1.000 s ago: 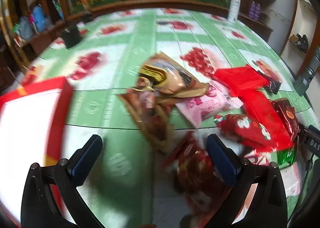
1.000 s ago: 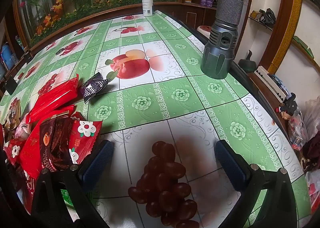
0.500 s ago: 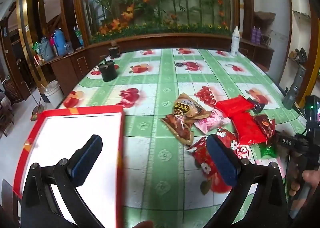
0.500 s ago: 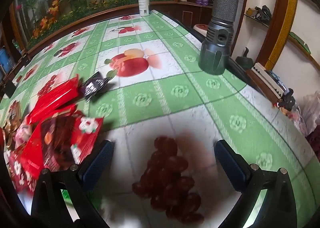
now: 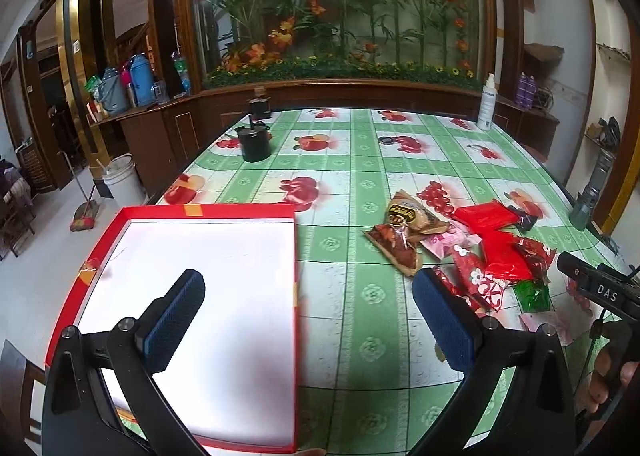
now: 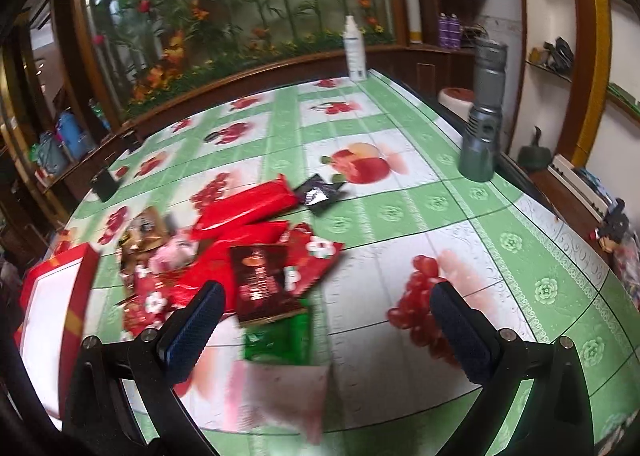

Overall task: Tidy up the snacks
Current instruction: 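Move both tools over the pile of snack packets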

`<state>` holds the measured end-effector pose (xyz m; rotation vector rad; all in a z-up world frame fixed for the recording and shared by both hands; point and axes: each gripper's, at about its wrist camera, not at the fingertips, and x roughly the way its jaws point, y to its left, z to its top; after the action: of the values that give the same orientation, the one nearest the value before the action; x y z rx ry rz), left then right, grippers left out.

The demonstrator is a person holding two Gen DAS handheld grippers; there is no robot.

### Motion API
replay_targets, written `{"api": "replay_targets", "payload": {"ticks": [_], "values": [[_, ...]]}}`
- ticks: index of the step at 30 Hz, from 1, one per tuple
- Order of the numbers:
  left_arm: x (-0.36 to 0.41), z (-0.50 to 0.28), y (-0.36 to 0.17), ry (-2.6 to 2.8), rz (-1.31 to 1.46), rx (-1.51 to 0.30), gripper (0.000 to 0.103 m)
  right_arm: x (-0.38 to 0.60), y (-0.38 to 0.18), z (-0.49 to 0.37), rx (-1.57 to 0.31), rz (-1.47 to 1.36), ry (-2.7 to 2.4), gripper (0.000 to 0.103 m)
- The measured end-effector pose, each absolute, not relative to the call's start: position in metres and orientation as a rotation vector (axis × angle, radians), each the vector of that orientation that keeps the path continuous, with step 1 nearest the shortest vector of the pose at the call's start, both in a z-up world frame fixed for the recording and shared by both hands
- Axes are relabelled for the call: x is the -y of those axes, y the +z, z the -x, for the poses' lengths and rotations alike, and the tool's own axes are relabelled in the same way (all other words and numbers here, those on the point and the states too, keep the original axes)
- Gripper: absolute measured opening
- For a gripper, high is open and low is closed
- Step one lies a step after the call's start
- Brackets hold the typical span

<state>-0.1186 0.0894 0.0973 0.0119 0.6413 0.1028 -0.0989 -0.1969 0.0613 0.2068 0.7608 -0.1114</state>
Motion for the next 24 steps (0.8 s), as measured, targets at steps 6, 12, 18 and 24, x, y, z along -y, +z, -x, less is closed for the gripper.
{"api": "replay_targets", "payload": {"ticks": [6, 12, 18, 24], "values": [[-0.102, 0.126, 0.096, 0.114, 0.001, -0.628, 0.103, 0.179, 0.073, 0.105, -0.732, -0.189, -0.069, 0.103], [-0.107, 0.128, 0.094, 0.120, 0.009, -0.631, 0.103, 0.168, 0.074, 0.111, -0.730, -0.182, -0.029, 0.103], [-0.107, 0.129, 0.093, 0.119, 0.008, -0.630, 0.103, 0.169, 0.074, 0.113, -0.729, -0.196, -0.007, 0.103], [-0.101, 0.128, 0.090, 0.118, -0.019, -0.642, 0.103, 0.172, 0.073, 0.112, -0.731, -0.200, 0.001, 0.103]]}}
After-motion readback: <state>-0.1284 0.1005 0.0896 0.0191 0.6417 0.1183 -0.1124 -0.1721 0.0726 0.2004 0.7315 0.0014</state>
